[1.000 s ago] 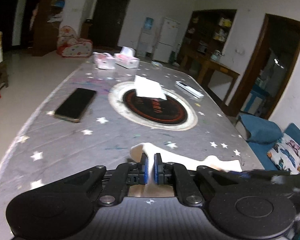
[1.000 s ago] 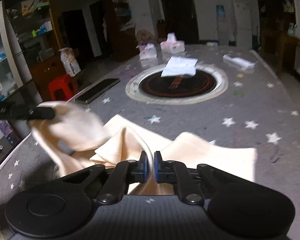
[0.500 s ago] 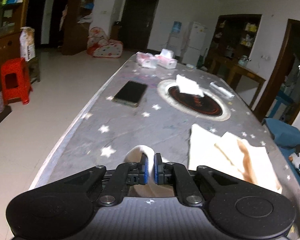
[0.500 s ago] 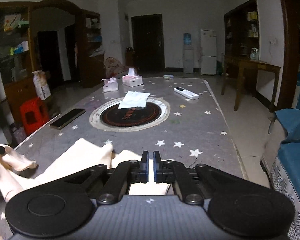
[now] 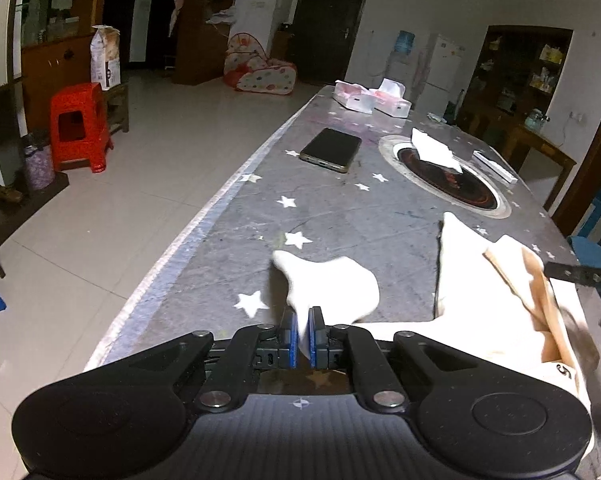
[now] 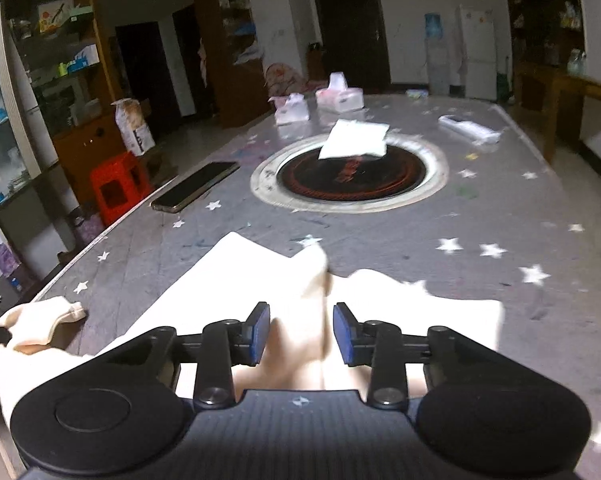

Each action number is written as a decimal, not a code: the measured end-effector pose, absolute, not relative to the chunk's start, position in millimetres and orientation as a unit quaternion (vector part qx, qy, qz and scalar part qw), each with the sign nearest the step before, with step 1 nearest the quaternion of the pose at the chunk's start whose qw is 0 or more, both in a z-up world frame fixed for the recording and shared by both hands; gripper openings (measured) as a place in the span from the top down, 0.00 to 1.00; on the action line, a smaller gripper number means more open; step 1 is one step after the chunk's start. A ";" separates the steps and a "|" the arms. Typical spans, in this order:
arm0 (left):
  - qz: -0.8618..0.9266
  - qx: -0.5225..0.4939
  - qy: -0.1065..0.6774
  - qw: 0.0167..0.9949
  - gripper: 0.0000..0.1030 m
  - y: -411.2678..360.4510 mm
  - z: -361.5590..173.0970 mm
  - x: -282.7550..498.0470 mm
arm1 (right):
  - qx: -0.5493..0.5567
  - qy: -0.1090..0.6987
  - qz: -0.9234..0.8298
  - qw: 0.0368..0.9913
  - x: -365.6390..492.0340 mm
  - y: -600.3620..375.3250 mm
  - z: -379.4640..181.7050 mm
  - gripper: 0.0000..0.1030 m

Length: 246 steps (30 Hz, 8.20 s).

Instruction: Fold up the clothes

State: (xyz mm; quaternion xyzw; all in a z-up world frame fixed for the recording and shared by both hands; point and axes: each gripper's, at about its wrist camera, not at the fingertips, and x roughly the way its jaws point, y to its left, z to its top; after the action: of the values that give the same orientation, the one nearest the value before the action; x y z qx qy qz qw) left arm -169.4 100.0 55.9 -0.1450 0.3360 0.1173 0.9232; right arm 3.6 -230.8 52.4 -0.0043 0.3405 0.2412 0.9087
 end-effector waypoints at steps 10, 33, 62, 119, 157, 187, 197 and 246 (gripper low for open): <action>0.127 -0.126 0.343 0.922 0.94 100.7 51.5 -169.6 | -0.042 0.342 0.233 0.909 10.7 -219.5 41.5 0.95; 0.121 -0.095 0.360 0.920 0.92 101.0 46.4 -177.0 | -0.041 0.336 0.000 0.941 -107.3 -410.4 59.2 0.84; 0.009 0.011 0.366 0.930 0.71 24.9 66.9 -36.7 | -0.004 0.384 0.163 0.909 -2.6 -345.9 47.0 0.77; 0.010 0.107 0.369 0.923 0.90 -17.4 16.8 134.9 | -0.174 0.375 0.173 0.894 149.5 -273.2 27.7 0.91; -0.211 0.099 0.317 0.919 0.86 -83.0 7.6 -87.1 | -0.047 0.345 0.190 0.918 -123.8 -353.3 52.6 0.66; -0.201 0.085 0.315 0.924 0.85 -67.0 7.9 -101.8 | -0.098 0.336 0.051 0.935 4.3 -419.6 16.9 0.59; -0.167 0.050 0.316 0.932 0.71 -50.5 17.2 -107.2 | -0.100 0.317 0.104 0.937 -22.9 -383.0 34.9 0.49; 0.243 0.074 0.361 0.897 0.95 150.4 7.1 -82.4 | -0.071 0.332 0.125 0.932 -36.0 -361.7 14.9 0.24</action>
State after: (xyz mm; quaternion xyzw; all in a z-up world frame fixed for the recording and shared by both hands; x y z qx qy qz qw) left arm -82.4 150.4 7.1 0.0742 0.3605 0.2433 0.8974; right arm -36.0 -361.7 14.9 -0.0708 0.3321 0.1255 0.9322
